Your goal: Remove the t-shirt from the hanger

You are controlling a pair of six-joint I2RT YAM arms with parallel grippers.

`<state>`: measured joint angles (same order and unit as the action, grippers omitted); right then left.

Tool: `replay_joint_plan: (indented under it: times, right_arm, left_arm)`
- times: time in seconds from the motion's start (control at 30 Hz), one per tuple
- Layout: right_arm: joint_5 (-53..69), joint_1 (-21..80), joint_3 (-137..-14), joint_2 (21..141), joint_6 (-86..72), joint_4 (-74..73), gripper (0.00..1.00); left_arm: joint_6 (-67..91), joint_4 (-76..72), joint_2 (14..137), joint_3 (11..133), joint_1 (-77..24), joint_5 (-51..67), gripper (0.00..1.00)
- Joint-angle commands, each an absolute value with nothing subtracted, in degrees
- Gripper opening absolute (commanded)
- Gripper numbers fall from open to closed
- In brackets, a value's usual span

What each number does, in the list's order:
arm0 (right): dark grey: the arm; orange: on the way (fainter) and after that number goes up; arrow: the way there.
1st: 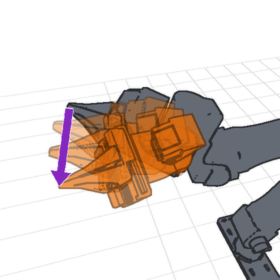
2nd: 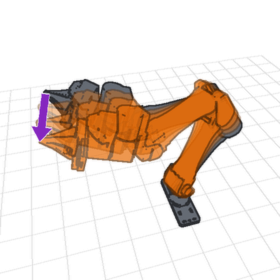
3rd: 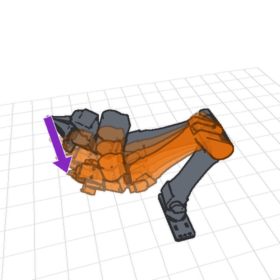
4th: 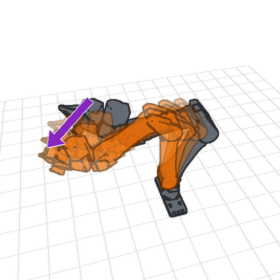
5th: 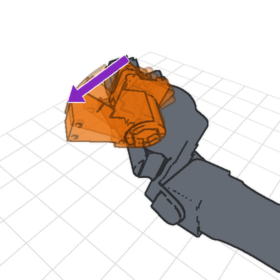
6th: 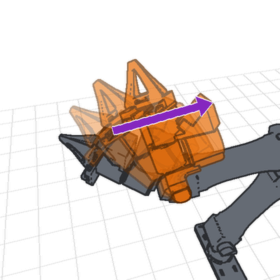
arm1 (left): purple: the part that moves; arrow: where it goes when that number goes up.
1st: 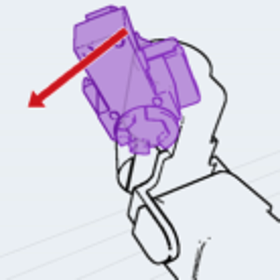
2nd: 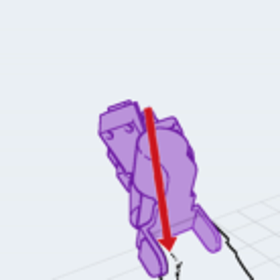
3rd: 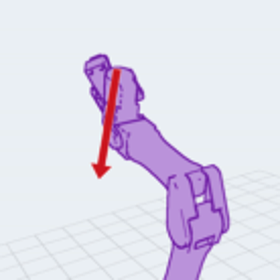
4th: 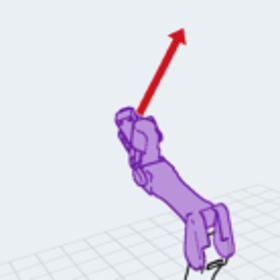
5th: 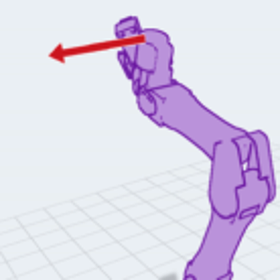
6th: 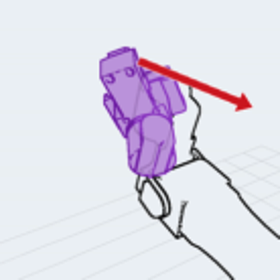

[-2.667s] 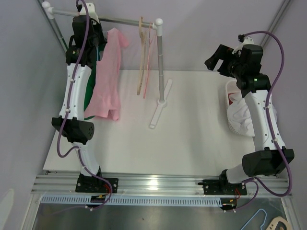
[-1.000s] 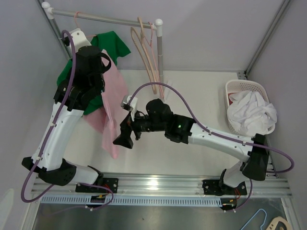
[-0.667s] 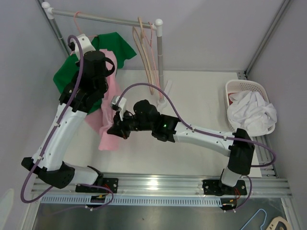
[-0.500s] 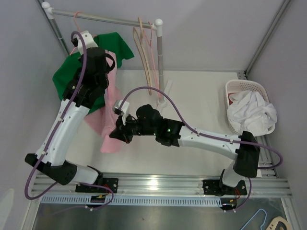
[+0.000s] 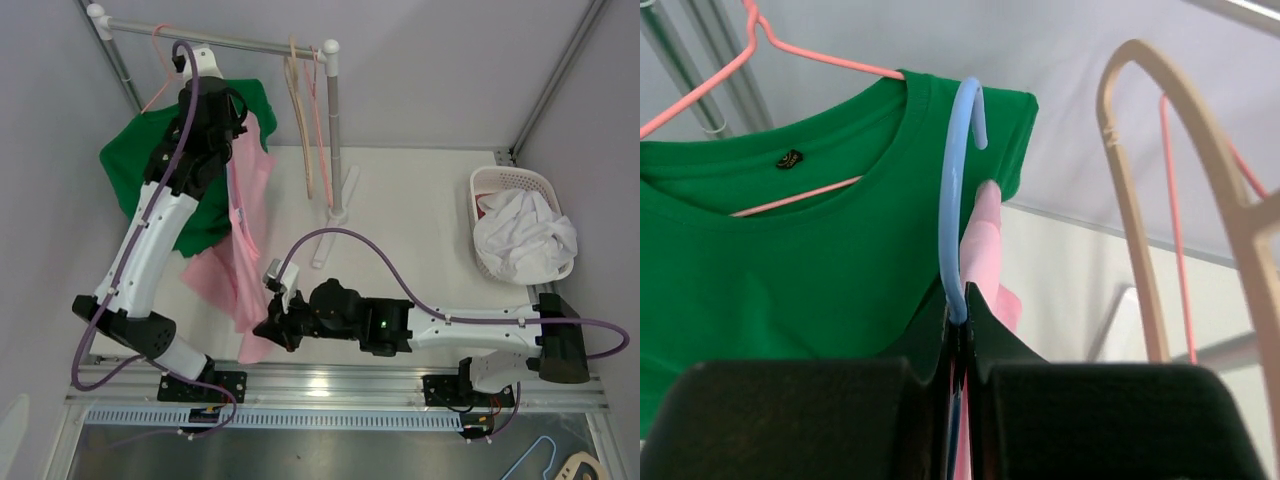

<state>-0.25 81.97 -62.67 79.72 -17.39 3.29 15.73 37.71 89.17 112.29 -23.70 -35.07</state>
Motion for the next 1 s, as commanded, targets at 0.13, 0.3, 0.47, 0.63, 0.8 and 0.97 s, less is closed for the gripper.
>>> replay_joint_plan:
  times: [0.13, 0.3, 0.47, 0.63, 0.8, 0.97]
  right_arm:
    - [9.8, 76.0, -65.5, 86.0, -18.7, 1.6, 0.0]
    - [13.7, 79.3, -78.3, 94.6, -16.3, -1.7, 0.0]
    - [16.6, 85.0, -89.4, 106.0, -16.3, -3.0, 0.0]
    - [16.0, 87.2, -97.3, 108.7, -13.1, -8.1, 0.0]
    - [11.7, 87.3, -99.0, 106.1, -10.3, -11.0, 0.0]
    - [9.7, 84.6, -91.5, 106.9, -11.7, -9.1, 0.0]
  left_arm:
    - [19.2, 38.7, 83.1, 118.7, -22.8, -28.6, 0.01]
    - [18.7, 34.8, 81.4, 115.0, -23.1, -35.4, 0.01]
    - [18.8, 34.1, 84.9, 117.5, -23.1, -37.4, 0.01]
    - [19.4, 29.5, 83.7, 111.0, -23.6, -38.1, 0.01]
    - [20.1, 25.8, 81.2, 103.4, -24.1, -37.2, 0.01]
    - [19.9, 39.2, 84.4, 119.7, -24.2, -31.9, 0.01]
